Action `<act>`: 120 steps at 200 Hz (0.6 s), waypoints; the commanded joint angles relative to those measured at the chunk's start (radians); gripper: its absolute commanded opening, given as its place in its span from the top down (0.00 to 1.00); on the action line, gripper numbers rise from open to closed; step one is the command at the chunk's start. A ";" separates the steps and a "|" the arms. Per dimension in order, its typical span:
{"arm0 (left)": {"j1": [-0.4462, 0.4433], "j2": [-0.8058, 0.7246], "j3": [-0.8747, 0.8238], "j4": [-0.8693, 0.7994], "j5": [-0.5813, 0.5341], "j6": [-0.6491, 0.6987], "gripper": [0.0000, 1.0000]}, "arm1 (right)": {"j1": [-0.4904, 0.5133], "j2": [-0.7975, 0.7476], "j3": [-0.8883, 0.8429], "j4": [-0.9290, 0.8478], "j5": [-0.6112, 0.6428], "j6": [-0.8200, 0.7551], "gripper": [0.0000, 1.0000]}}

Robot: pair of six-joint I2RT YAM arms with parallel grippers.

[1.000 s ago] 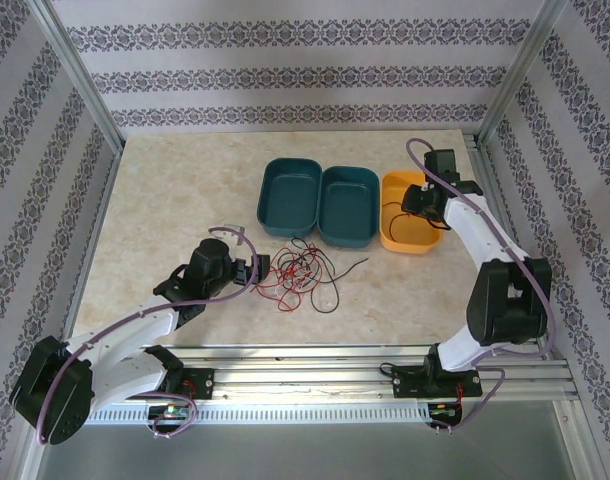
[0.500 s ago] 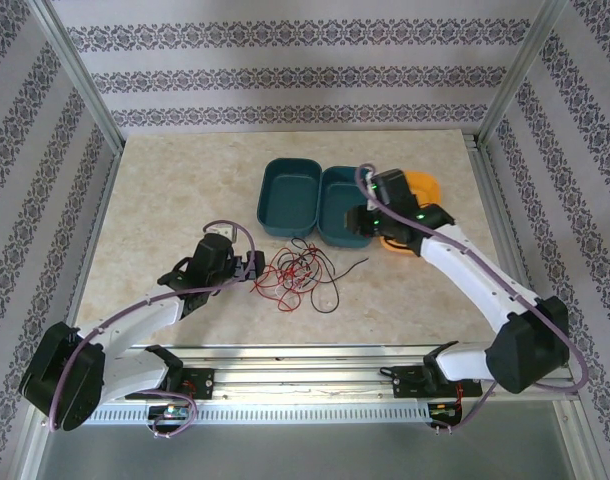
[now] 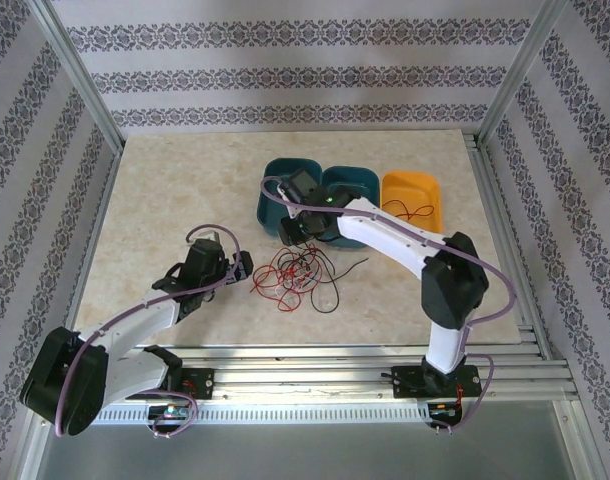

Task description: Untangle the cables

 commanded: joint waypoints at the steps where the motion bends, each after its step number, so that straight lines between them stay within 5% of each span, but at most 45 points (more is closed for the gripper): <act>1: 0.015 -0.027 -0.014 -0.026 -0.035 -0.032 0.01 | 0.014 0.053 0.063 -0.090 0.002 -0.040 0.65; 120: 0.018 -0.022 -0.030 -0.005 -0.040 -0.028 0.01 | 0.044 0.188 0.135 -0.121 -0.023 -0.061 0.67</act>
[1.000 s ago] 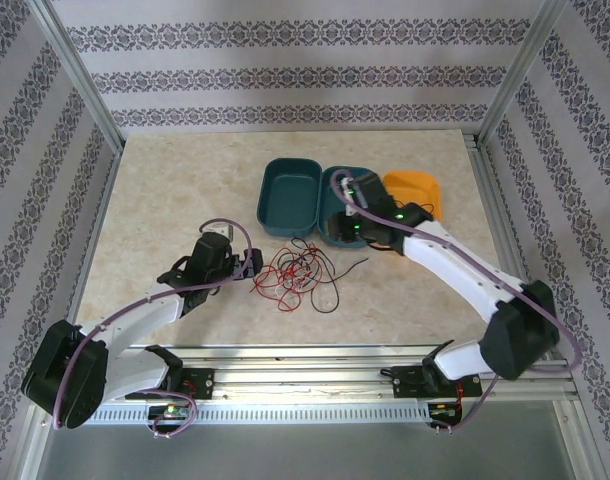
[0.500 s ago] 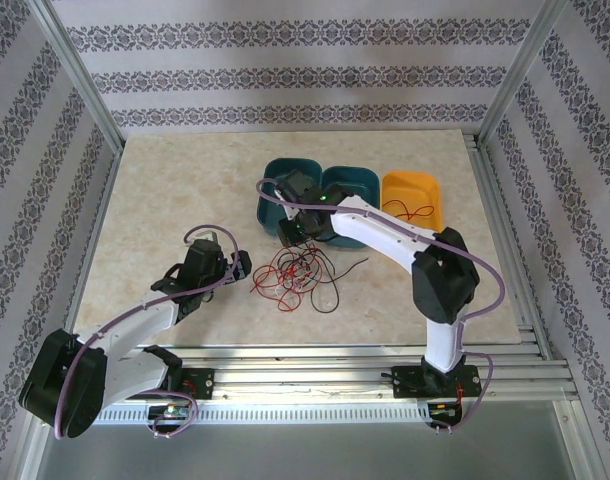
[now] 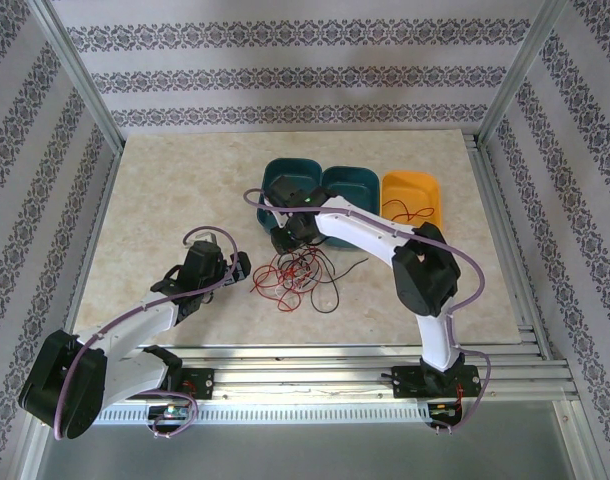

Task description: Untangle the cables

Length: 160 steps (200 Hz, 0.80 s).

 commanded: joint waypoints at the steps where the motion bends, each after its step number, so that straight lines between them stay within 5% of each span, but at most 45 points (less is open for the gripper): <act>1: 0.016 -0.009 -0.014 -0.003 -0.023 -0.009 0.01 | 0.013 0.029 0.029 -0.035 -0.014 -0.015 0.67; 83: 0.017 -0.005 -0.017 0.003 -0.023 -0.009 0.01 | 0.028 0.070 0.044 -0.038 -0.027 -0.026 0.74; 145: 0.018 -0.007 -0.018 0.003 -0.021 -0.011 0.01 | 0.034 0.053 0.034 -0.017 -0.055 -0.026 1.00; 160: 0.019 -0.005 -0.018 0.003 -0.020 -0.010 0.01 | 0.037 0.037 0.030 -0.007 -0.058 -0.026 1.00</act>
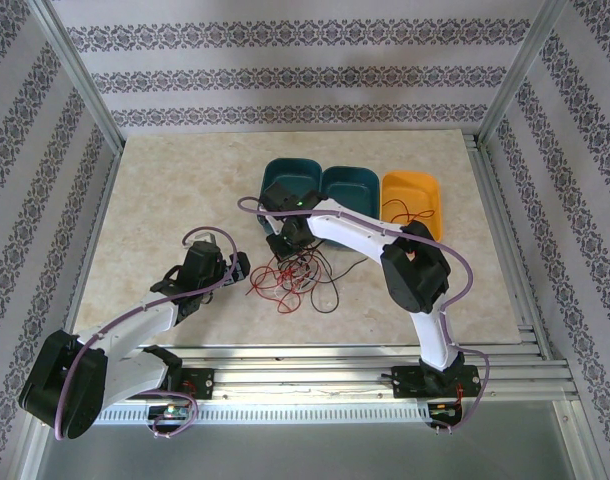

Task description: Untangle the cables

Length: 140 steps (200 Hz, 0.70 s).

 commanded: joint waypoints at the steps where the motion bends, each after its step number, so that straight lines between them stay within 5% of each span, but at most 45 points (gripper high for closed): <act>1: 0.013 -0.006 -0.013 0.002 -0.021 -0.010 0.01 | 0.016 -0.018 0.010 0.010 -0.020 -0.001 1.00; 140: 0.026 0.005 -0.004 0.090 0.107 0.037 0.01 | 0.077 -0.411 -0.159 0.242 0.149 -0.021 1.00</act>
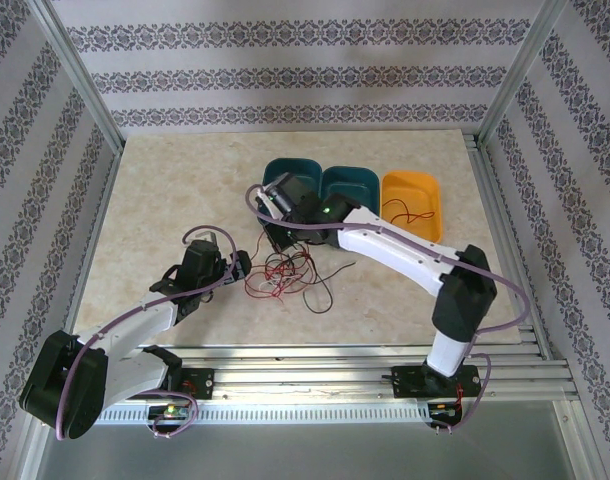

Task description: Untangle the cables

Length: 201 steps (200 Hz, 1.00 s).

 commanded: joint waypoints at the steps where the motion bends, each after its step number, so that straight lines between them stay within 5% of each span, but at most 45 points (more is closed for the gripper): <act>1: 0.013 0.005 -0.003 0.057 0.052 0.035 0.01 | 0.011 -0.082 -0.048 0.087 0.050 -0.006 1.00; 79: 0.013 0.039 0.005 0.111 0.111 0.038 0.00 | 0.013 -0.274 -0.163 0.269 0.073 0.003 1.00; 201: 0.012 -0.027 -0.005 0.298 0.244 0.077 0.01 | 0.015 -0.372 -0.152 0.335 0.108 -0.060 1.00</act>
